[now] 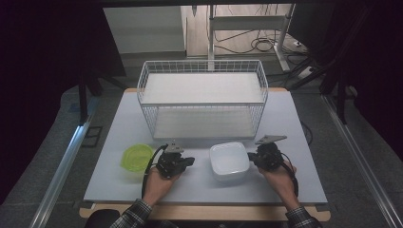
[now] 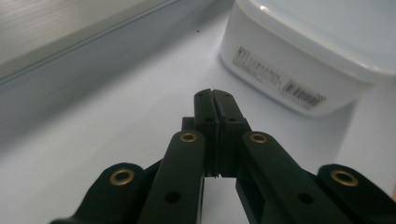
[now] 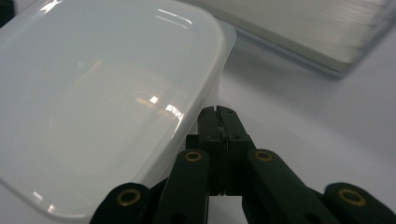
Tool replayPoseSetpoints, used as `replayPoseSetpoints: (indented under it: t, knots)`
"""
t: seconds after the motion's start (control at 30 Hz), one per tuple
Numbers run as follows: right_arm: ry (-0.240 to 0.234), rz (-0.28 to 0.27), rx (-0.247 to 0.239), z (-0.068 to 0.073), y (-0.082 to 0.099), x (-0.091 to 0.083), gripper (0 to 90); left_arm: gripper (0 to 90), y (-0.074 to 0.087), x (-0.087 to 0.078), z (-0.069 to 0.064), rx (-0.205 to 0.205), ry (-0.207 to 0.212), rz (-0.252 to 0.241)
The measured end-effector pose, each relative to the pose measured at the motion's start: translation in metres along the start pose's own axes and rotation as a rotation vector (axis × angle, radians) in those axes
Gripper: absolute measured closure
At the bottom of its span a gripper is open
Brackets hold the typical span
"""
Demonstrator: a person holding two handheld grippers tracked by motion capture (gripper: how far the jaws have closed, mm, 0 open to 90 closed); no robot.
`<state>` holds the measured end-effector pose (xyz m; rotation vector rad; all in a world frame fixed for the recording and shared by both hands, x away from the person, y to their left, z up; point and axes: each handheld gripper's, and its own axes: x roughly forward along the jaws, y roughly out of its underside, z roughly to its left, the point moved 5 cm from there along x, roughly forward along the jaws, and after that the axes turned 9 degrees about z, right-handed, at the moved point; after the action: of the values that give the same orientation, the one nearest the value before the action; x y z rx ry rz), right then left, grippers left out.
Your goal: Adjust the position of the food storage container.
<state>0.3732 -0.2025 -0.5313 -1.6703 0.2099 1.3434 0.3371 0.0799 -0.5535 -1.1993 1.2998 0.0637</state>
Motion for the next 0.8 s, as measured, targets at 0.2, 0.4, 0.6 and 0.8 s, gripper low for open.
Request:
replayPoseSetpoints:
  t: [0.2, 0.4, 0.6, 0.8]
  knots:
    - [-0.059, 0.006, -0.025, 0.026, -0.005, 0.005, 89.8, 89.4, 0.002, 0.004, 0.0, -0.019, -0.005, 0.014]
    - [-0.082, 0.016, -0.069, 0.051, -0.004, 0.006, 89.8, 89.6, 0.006, 0.003, -0.003, -0.016, -0.026, 0.032]
    - [-0.098, 0.021, -0.079, 0.06, -0.001, 0.005, 89.7, 89.6, 0.009, 0.001, 0.0, -0.03, -0.021, 0.032]
    - [-0.024, 0.002, -0.13, 0.056, -0.001, 0.0, 81.0, 82.0, 0.012, -0.011, 0.0, -0.017, -0.091, 0.029]
